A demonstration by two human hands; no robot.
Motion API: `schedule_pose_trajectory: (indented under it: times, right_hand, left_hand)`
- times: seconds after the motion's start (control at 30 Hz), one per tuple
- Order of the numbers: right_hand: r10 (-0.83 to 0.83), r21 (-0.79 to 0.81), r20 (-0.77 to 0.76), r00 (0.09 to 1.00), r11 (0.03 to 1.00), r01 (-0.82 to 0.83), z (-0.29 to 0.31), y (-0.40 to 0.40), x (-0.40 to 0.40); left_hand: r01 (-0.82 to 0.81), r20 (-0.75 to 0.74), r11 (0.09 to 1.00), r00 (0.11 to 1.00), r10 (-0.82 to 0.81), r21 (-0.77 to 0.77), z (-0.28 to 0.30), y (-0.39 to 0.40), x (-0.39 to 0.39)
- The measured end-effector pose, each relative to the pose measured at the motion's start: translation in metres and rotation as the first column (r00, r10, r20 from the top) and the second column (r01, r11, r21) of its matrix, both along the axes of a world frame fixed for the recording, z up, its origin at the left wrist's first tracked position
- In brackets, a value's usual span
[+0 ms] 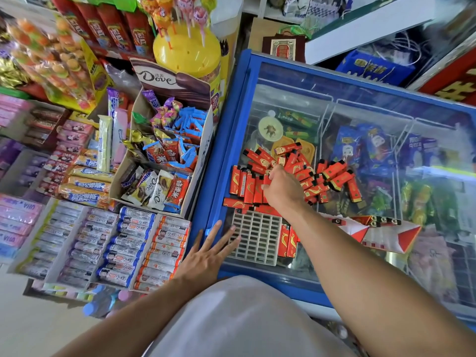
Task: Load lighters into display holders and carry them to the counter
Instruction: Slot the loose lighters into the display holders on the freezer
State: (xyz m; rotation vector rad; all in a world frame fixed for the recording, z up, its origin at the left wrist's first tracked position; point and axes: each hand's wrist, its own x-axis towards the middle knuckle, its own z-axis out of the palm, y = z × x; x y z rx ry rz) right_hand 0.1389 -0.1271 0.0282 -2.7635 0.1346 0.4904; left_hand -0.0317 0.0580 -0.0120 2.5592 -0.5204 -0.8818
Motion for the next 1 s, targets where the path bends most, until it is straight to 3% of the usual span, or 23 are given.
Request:
schedule_pose_trajectory:
  times: [0.2, 0.4, 0.53, 0.77, 0.87, 1.0]
  right_hand:
    - [-0.09, 0.183, -0.053, 0.994, 0.978, 0.099, 0.005, -0.002, 0.001]
    - [0.029, 0.33, 0.202, 0.979, 0.939, -0.097, 0.045, -0.042, -0.041]
    - [-0.101, 0.41, 0.249, 0.963, 0.912, -0.01, 0.062, -0.108, -0.079]
    - [-0.265, 0.33, 0.263, 0.928, 0.928, 0.171, 0.083, -0.225, -0.118]
    - [-0.262, 0.249, 0.142, 0.955, 0.943, 0.221, 0.084, -0.26, -0.12]
    - [-0.237, 0.161, 0.184, 0.954, 0.965, 0.208, 0.058, -0.279, -0.118]
  left_hand:
    - [0.062, 0.141, 0.993, 0.987, -0.076, 0.101, -0.032, 0.007, -0.008]
    - [-0.024, 0.24, 1.0, 0.971, 0.024, -0.003, -0.026, 0.003, -0.008]
    - [-0.023, 0.243, 0.999, 0.97, 0.015, 0.031, -0.033, 0.001, -0.015]
    - [-0.102, 0.412, 0.983, 0.897, 0.158, -0.155, -0.023, -0.016, -0.01]
    - [-0.041, 0.468, 0.97, 0.87, 0.152, -0.239, -0.014, -0.032, 0.006]
    - [0.06, 0.511, 0.968, 0.856, 0.074, -0.242, 0.003, -0.065, 0.028]
